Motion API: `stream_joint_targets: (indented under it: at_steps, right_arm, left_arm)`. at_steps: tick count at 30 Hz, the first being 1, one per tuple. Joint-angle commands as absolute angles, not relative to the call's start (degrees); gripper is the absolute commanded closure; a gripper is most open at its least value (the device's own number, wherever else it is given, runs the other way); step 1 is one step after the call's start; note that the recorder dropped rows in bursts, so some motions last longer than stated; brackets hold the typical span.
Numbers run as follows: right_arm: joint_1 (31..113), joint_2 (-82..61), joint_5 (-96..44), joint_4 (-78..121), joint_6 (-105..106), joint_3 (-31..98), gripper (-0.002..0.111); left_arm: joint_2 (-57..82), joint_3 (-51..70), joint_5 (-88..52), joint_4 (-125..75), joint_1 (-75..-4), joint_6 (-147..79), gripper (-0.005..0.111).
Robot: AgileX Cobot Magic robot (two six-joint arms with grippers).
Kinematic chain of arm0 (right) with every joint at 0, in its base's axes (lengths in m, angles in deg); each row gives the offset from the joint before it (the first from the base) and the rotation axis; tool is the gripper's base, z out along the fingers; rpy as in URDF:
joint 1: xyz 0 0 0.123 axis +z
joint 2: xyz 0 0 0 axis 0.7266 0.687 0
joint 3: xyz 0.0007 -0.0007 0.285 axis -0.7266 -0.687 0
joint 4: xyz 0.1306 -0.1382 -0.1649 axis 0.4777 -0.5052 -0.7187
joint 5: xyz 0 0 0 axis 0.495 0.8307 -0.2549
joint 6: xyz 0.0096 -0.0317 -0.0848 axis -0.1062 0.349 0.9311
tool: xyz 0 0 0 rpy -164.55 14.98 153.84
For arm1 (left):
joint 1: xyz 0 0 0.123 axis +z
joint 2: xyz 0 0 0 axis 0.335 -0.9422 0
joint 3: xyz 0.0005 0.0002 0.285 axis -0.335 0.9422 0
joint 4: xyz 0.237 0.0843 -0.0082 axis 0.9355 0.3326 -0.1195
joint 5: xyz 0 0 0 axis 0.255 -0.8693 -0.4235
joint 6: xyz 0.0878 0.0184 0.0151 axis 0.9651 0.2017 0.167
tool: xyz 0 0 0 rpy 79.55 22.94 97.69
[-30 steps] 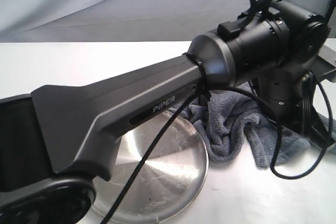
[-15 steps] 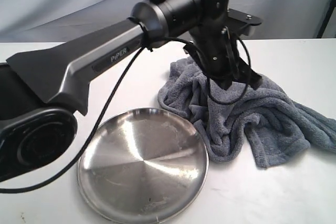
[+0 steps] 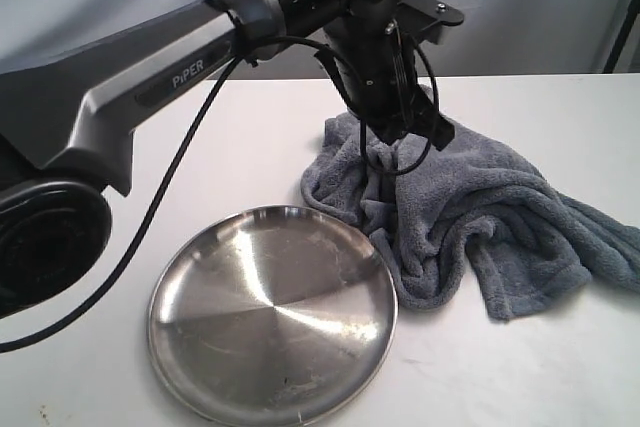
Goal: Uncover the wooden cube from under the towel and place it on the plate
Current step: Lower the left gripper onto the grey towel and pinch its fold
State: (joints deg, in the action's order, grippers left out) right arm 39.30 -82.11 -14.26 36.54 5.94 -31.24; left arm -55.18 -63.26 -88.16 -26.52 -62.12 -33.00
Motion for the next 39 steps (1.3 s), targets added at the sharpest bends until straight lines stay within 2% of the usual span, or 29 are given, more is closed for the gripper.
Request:
stream_joint_targets:
  at_steps: [1,8,12,18,25,27,31,35,39]
  right_arm:
    - [39.4,-82.4,-14.3,36.8,6.4,-31.5,0.108]
    - [39.4,-82.4,-14.3,36.8,6.4,-31.5,0.108]
    - [39.4,-82.4,-14.3,36.8,6.4,-31.5,0.108]
    - [39.4,-82.4,-14.3,36.8,6.4,-31.5,0.108]
    - [39.4,-82.4,-14.3,36.8,6.4,-31.5,0.108]
    - [39.4,-82.4,-14.3,36.8,6.4,-31.5,0.108]
    - [39.4,-82.4,-14.3,36.8,6.4,-31.5,0.108]
    - [39.4,-82.4,-14.3,36.8,6.4,-31.5,0.108]
    - [39.4,-82.4,-14.3,36.8,6.4,-31.5,0.108]
  left_arm:
    - [-50.2,-54.9,-88.2,-26.8,-63.8,-33.7,0.107]
    - [-42.4,-40.9,-88.2,-26.4,-65.3,-35.8,0.107]
    - [-40.1,-35.0,-88.2,-25.2,-69.4,-36.4,0.107]
    - [-40.6,-33.5,-88.2,-25.2,-77.0,-38.9,0.107]
    - [-43.3,-39.0,-85.7,-32.3,-79.5,-38.0,0.107]
    - [-45.3,-44.1,-82.2,-34.1,-79.5,-37.1,0.107]
    - [-50.1,-55.4,-75.1,-25.2,-79.5,-38.7,0.107]
    - [-54.0,-63.7,-74.9,-18.7,-75.0,-47.0,0.107]
    - [-54.4,-64.4,-78.2,-18.9,-66.6,-50.6,0.107]
